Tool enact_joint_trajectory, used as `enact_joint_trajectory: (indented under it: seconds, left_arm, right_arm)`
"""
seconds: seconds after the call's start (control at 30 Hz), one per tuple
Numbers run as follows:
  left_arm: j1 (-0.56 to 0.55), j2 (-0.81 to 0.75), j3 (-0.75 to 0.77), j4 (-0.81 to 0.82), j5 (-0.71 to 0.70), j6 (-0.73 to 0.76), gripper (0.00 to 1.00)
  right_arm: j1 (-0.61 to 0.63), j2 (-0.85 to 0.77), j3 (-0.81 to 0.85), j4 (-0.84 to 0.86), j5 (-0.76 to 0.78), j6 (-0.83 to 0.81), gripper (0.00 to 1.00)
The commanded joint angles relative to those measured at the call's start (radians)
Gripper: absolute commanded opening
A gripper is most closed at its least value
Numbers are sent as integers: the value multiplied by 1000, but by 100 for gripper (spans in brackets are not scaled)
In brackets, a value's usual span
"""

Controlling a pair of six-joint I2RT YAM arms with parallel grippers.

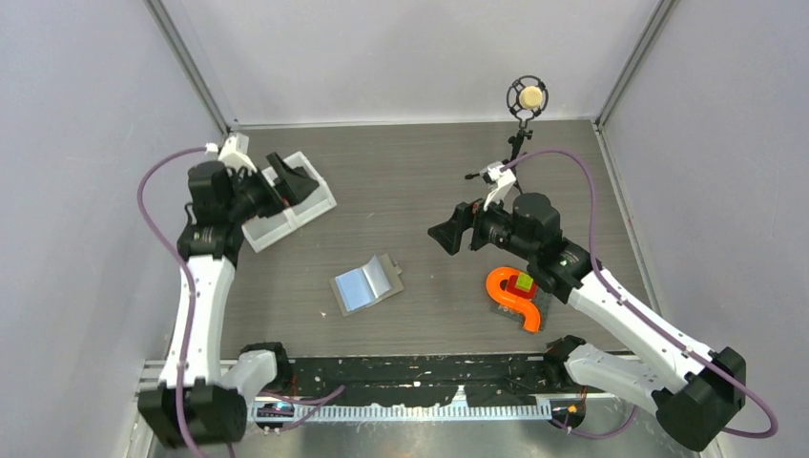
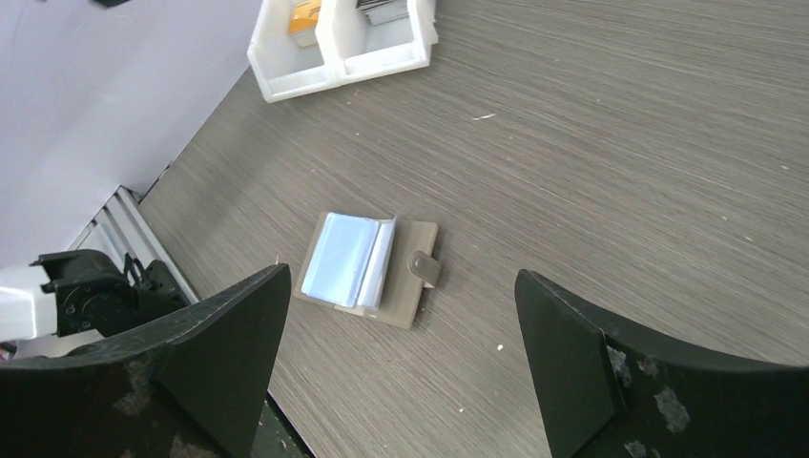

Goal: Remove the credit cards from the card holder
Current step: Reset both arms

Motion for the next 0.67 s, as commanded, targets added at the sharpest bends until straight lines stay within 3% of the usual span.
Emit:
enact_joint_trajectory:
  seconds: [0.0, 0.23, 0.63]
  left_arm:
    - [-41, -219, -153, -50, 64, 54, 100]
    - [-56, -497, -365, 51, 128, -25, 100]
    - [-84, -527, -372, 40, 142, -22, 100]
  right_arm:
    - [0, -80, 16, -28, 116, 24, 95]
    - [0, -184, -58, -13, 181, 67, 95]
    - [0, -259, -119, -5, 200, 129, 96]
